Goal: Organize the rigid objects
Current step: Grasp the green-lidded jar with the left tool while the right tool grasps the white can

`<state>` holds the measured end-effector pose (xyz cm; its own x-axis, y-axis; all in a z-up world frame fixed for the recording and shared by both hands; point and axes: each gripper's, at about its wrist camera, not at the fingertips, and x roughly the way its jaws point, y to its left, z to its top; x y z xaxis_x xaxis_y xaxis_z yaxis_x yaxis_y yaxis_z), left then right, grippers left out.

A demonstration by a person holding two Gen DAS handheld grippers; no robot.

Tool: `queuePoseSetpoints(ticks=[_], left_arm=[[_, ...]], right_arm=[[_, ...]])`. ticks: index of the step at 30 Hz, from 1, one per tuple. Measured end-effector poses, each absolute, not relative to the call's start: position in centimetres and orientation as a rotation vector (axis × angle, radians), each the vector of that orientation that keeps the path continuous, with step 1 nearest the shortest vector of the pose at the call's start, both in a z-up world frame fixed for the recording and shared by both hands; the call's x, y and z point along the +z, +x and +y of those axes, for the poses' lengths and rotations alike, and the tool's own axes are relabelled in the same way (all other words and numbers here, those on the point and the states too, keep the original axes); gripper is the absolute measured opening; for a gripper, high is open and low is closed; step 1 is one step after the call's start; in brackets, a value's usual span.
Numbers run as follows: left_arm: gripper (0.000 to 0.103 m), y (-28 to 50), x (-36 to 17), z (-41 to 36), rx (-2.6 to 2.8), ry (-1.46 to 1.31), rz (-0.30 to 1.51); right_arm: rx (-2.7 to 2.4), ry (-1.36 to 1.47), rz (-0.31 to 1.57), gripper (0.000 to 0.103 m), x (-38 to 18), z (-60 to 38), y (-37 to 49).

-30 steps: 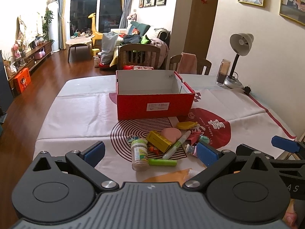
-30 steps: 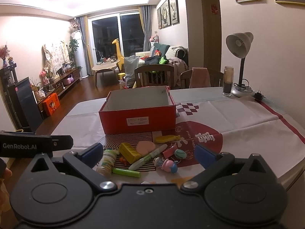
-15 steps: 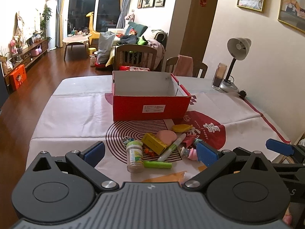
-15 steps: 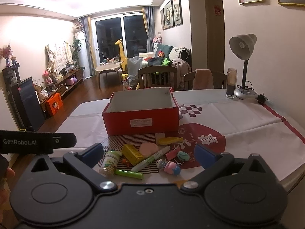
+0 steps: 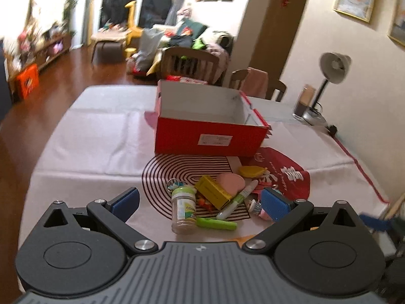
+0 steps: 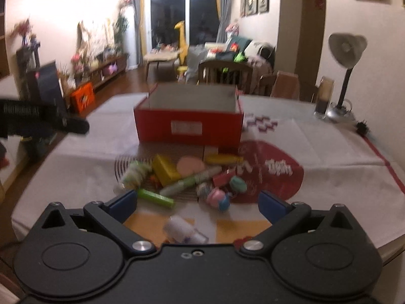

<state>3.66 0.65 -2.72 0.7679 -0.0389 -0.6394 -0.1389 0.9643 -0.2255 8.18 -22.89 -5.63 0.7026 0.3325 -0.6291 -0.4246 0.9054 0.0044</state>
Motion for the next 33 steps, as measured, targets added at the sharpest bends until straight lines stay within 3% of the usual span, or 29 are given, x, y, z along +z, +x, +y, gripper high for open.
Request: queuePoseSetpoints(ticks=[19,33], left_arm=[[0.102,12.3,-12.5,0.2,0.181,-0.173,0.933],[0.102,15.3,-17.2,0.4,0.224,-0.16,1.027]], right_arm=[[0.683,-0.384,0.903,0.089,-14.7,-20.1,14.3],[0.804,-0.527,0.968,0.058,-17.6,-18.9,16.0]])
